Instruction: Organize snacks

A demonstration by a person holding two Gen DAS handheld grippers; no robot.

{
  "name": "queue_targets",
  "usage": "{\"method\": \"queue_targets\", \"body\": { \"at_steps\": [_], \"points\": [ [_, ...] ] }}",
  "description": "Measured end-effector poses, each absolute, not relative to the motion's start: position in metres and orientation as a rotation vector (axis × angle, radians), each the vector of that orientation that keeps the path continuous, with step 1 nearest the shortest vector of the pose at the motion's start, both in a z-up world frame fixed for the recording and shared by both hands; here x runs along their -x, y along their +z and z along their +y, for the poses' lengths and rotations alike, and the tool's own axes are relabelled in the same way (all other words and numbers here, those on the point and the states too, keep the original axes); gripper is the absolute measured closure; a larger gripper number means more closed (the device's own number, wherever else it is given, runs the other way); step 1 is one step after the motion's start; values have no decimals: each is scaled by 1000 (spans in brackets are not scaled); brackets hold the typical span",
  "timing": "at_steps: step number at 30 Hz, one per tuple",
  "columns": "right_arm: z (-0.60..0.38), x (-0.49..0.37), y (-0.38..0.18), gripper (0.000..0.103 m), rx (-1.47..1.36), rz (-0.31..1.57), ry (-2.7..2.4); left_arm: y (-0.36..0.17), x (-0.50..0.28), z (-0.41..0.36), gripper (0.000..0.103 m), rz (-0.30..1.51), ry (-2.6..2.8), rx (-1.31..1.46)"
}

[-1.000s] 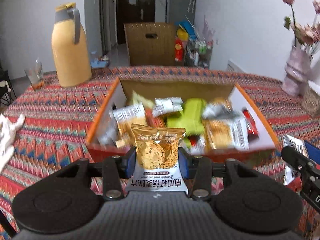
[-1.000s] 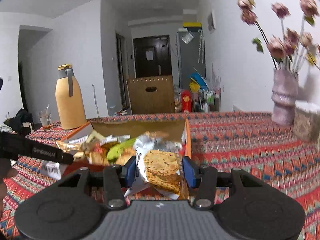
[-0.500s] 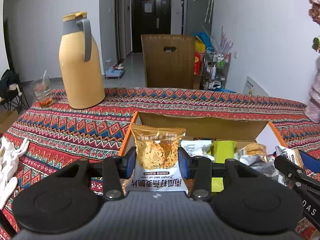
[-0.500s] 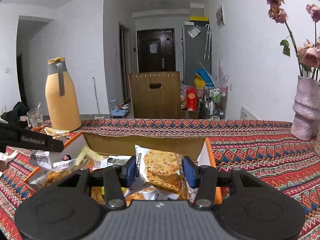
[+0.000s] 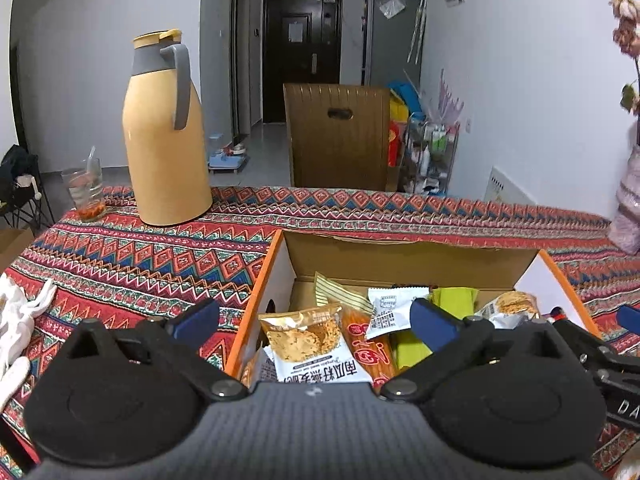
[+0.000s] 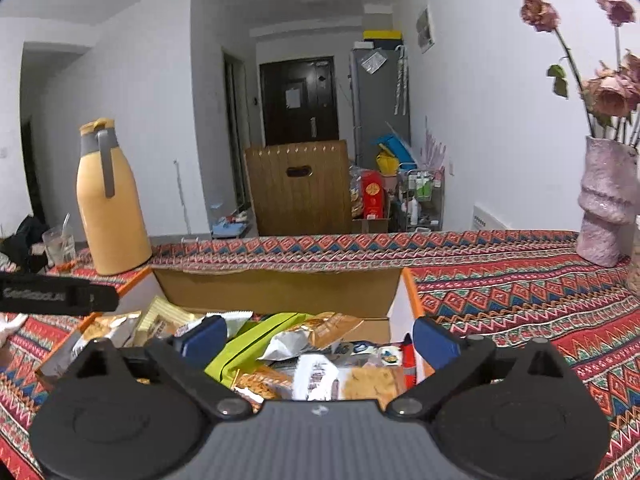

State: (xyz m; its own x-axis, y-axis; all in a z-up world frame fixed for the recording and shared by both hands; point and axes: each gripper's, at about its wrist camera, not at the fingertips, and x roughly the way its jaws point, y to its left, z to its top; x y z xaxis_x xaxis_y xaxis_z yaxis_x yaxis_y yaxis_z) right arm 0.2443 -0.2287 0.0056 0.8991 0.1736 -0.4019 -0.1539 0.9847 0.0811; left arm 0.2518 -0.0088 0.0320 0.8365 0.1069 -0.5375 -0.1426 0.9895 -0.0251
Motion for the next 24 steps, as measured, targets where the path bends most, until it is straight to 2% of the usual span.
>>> {"method": "queue_targets", "body": {
  "at_steps": [8,17,24],
  "points": [
    [-239,-215,-5,0,-92,332,124,14,-216,-2,0,510,113,84],
    [-240,-164,-20,0,7,327,151,-14,-186,1,0,596,94,32],
    [-239,-148,-38,0,-21,273,132,-37,-174,14,0,569,141,79]
  ]
}}
